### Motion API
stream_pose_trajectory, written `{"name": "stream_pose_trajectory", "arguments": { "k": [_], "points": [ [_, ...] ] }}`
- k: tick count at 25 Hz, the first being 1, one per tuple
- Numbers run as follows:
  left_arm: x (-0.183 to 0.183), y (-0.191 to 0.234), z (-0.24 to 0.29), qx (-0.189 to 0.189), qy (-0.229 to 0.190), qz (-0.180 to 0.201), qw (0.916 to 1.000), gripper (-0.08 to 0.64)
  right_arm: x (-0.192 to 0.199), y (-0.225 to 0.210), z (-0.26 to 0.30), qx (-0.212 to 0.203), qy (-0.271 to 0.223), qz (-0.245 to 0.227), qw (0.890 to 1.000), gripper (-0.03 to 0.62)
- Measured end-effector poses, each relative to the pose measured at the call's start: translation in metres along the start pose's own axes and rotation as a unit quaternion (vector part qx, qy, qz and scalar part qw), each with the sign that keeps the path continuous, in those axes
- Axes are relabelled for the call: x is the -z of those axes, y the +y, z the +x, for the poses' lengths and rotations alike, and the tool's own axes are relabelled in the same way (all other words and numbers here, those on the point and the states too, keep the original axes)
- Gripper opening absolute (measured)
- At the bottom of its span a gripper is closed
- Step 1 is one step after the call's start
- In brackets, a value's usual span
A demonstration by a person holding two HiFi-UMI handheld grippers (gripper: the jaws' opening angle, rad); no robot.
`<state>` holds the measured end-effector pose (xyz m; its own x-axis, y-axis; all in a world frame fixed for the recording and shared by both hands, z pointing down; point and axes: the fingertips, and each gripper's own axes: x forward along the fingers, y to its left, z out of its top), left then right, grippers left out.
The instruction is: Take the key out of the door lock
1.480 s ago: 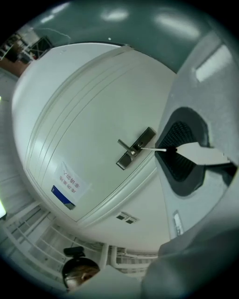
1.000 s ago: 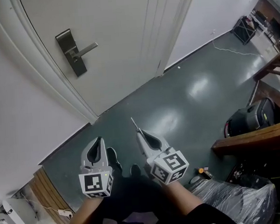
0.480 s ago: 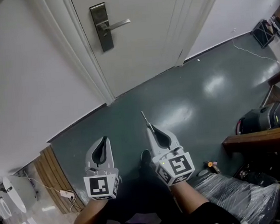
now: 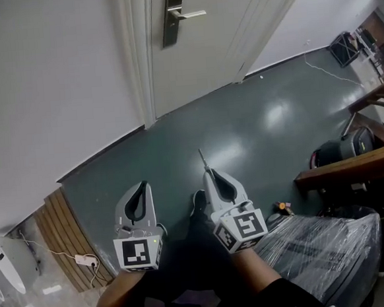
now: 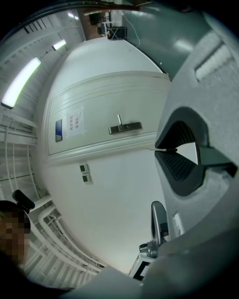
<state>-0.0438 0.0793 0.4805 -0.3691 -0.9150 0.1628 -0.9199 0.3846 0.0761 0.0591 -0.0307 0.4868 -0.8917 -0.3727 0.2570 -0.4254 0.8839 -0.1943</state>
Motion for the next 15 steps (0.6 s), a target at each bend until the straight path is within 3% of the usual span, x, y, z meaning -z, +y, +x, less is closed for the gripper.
{"name": "stream_pose_trajectory", "arguments": {
  "k": [7, 15],
  "points": [
    [0.009, 0.008, -0.039, 0.028, -0.008, -0.006, 0.9996, 0.018, 0.007, 0.048, -0.035, 0.022, 0.002, -0.025, 0.999, 0.015],
    [0.010, -0.015, -0.044, 0.041, -0.010, 0.002, 0.9991, 0.017, 0.019, 0.036, -0.070, 0.055, 0.002, -0.026, 0.998, 0.015]
  ]
}}
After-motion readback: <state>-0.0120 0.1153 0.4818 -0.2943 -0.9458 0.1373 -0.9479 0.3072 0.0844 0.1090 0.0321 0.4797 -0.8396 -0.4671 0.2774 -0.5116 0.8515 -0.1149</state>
